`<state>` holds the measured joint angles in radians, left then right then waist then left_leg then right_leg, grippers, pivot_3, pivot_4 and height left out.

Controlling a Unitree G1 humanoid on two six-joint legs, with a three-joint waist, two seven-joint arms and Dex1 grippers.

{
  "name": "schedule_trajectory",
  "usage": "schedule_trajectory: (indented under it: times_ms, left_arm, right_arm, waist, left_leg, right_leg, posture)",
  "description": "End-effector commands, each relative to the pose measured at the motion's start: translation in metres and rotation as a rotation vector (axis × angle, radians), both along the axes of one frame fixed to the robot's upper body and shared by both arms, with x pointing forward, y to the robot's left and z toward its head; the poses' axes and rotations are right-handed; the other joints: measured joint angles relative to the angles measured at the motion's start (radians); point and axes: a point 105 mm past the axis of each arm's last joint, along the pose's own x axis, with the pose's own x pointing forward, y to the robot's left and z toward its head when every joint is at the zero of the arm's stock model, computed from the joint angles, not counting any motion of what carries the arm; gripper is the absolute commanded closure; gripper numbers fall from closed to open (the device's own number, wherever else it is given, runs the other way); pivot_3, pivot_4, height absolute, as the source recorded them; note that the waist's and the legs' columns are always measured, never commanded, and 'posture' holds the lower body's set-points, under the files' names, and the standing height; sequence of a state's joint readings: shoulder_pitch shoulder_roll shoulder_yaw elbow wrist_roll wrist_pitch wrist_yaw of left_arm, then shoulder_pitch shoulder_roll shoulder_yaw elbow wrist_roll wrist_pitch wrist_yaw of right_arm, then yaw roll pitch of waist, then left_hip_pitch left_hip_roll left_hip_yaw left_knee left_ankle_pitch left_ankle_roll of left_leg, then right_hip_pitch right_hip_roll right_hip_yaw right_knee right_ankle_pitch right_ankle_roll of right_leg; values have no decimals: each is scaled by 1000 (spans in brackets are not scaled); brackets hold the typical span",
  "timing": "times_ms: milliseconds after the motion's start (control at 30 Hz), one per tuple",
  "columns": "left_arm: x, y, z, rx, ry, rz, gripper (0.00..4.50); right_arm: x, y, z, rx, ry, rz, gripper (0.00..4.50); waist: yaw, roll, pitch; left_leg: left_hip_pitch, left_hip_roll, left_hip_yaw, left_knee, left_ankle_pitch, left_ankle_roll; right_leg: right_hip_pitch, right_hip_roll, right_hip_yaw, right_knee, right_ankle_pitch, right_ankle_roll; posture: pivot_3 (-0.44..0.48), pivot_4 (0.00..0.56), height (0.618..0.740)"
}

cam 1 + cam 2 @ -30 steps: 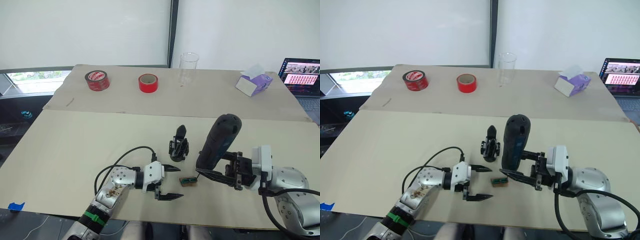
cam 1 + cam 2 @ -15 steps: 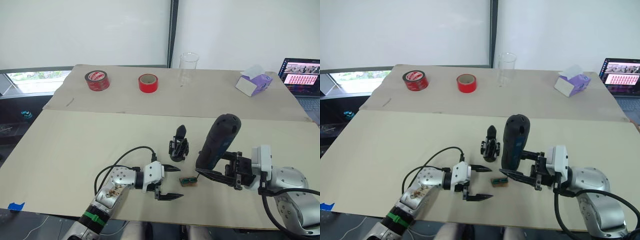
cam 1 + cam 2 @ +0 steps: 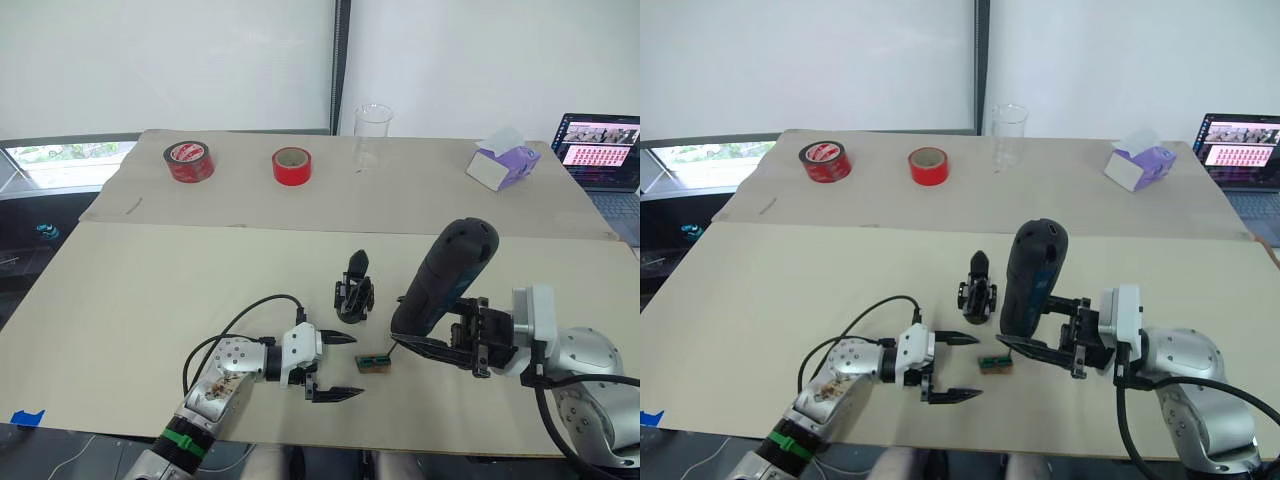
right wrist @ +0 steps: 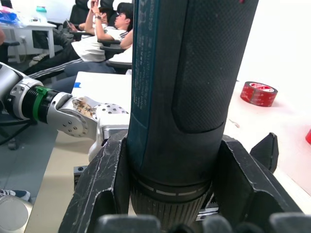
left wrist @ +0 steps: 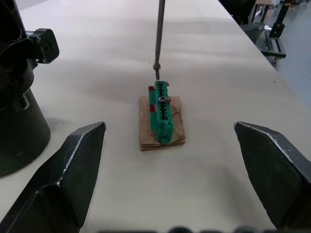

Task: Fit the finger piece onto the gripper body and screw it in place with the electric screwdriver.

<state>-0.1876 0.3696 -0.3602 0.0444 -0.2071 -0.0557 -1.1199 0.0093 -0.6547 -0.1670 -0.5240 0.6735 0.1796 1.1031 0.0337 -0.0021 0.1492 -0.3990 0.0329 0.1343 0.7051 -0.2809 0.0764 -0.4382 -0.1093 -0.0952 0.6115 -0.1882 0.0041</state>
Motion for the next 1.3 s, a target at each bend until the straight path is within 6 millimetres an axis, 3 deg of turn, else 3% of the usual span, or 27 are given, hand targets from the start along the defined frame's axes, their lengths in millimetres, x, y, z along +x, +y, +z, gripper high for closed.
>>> schedule_trajectory:
  times_ms: [33, 533, 800, 1033, 1300]
  left_arm:
    - [-3, 5, 10, -42, 1, -1, 0]
    - [-10, 37, 62, -181, -15, -18, 0]
    - [7, 57, 95, -247, -21, 90, 0]
    - [29, 63, 99, -233, -37, 157, 0]
    - [43, 60, 91, -195, -41, 153, 0]
  right_arm:
    - [-7, 3, 23, 24, -82, 27, 2566]
    - [-11, 2, 60, 48, -125, 35, 2566]
    - [-2, -8, 74, 58, -156, -12, 2566]
    - [16, -16, 80, 81, -167, -58, 2566]
    - [44, -12, 89, 90, -180, -84, 2566]
  waist:
    - [0, 0, 0]
    - [2, 0, 0]
    - [3, -1, 1]
    - [3, -1, 1]
    - [-8, -1, 1]
  left_leg:
    - [0, 0, 0, 0, 0, 0]
    - [-1, 0, 0, 0, 0, 0]
    - [-2, 0, 0, 0, 0, 0]
    - [-2, -1, 1, 0, 0, 0]
    - [-1, -1, 2, 0, 1, -1]
  right_leg:
    - [0, 0, 0, 0, 0, 0]
    - [-1, 0, 0, 0, 0, 0]
    - [-1, 0, 0, 0, -1, 2]
    - [0, 1, 0, 0, 0, -1]
    - [-1, 2, 0, 0, 1, -1]
  posture:
    - [0, 150, 740]
    - [0, 150, 740]
    - [0, 150, 740]
    - [0, 150, 740]
    - [0, 150, 740]
